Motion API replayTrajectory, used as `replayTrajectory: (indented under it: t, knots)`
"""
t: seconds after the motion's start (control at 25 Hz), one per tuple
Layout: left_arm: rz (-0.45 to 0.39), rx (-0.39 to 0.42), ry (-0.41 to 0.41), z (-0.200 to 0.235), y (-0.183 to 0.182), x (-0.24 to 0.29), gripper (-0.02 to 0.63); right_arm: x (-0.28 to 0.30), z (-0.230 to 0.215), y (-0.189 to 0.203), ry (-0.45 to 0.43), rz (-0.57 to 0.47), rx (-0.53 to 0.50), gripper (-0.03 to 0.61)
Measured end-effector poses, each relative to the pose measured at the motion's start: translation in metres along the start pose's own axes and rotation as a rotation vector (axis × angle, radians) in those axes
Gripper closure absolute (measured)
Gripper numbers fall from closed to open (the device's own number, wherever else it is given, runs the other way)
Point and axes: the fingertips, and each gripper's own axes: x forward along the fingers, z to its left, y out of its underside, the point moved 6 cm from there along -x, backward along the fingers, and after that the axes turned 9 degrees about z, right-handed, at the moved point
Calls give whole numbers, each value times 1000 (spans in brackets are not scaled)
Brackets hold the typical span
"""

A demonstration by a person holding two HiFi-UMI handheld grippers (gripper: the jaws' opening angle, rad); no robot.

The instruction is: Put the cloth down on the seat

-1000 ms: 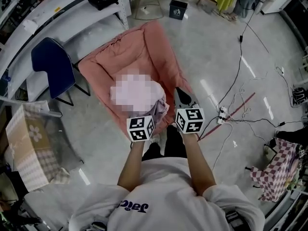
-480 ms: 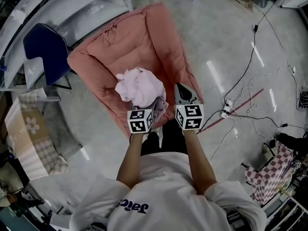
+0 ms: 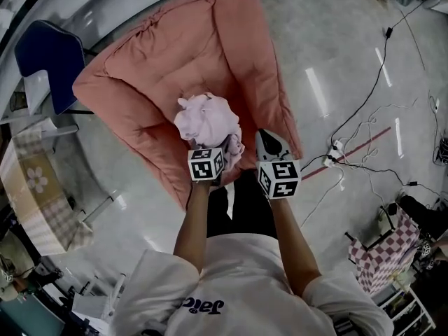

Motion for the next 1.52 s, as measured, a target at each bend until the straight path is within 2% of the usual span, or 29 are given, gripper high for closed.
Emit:
replayTrajectory:
  t: [0.16,0.36,0.6,0.84,0.96,1.08,1.2,1.52]
  knots:
    - [87,-24,-5,24,17,53,314,29,-13,14,-4,56,11,566]
    - [193,-4,-8,42,34,119,311,60,-29,35,-10,111,37,566]
    - [248,-31,26,53,46,174,310,87,-34,53,-41,147,55,566]
    - [302,-105,13,53,72,215,256,95,-47,65,-38,162,91,566]
    - [308,-139,13,55,75,216,228,97,-47,68,-40,170,102,566]
    - [328,-141,14,52,72,204,195,93,-45,69,-40,170,101,566]
    - [346,-143,17,50,76,184,190,81,-37,65,-52,164,96,566]
    - [229,-96,0,52,51,94,190,38,2,30,-48,67,65,566]
